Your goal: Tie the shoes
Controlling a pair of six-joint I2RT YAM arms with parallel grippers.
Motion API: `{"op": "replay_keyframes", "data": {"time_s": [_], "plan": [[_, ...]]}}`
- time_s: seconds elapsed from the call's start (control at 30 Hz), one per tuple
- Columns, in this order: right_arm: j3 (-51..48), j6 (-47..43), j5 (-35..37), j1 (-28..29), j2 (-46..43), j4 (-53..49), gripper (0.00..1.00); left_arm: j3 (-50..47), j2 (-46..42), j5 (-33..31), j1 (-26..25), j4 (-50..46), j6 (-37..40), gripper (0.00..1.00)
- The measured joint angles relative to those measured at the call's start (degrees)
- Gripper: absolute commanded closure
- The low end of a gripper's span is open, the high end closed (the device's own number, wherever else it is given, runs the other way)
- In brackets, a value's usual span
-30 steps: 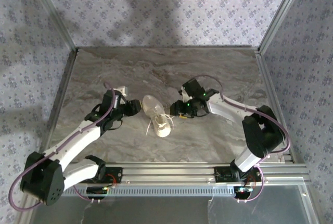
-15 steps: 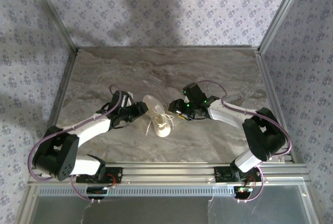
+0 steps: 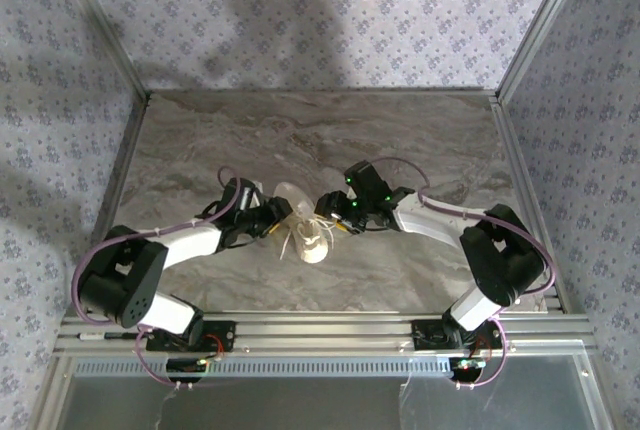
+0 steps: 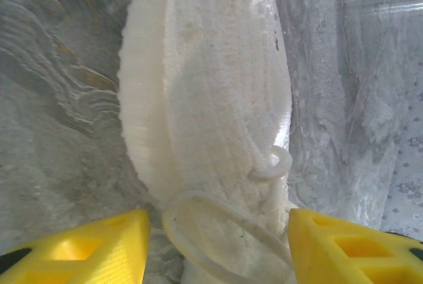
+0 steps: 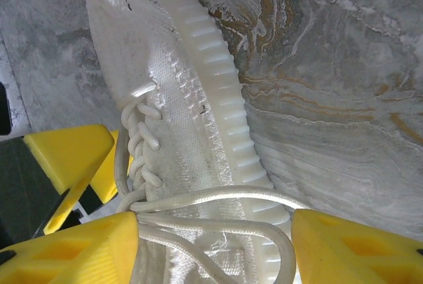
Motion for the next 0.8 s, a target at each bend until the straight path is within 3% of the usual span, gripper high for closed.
{"op": "replay_keyframes", "data": {"time_s": [0.17,0.27,0.33,0.4,0.5,0.8], "plan": [[0.0,1.14,-0.09,0.24,0.85,1.53,0.42,-1.51,1.07,-0.04,-0.74,2.99,-1.46,0.56],[0.02,1.6,-0.48,0.59,2.38,2.8,0.56,-1.75,0.87,-0.28,-0.79,3.04,-1.46,0.69],[0.02,1.7,-0.5,0.72,3.19,2.97,0.72,-1.75,0.22,-0.46,-0.79,2.97,-1.03,0.71],[0.15,1.46,-0.37,0.74,3.56,2.73,0.85,-1.77,-1.16,-0.9,-0.79,2.29,-0.37,0.82],[1.36,0.2,0.24,0.83,3.69,1.62,0.97,-1.77,-4.26,-2.01,-0.81,0.46,1.07,0.92],[5.53,-4.94,3.39,1.36,3.69,-2.6,1.0,-1.77,-10.71,-5.22,-0.85,-6.01,5.64,0.99]]}}
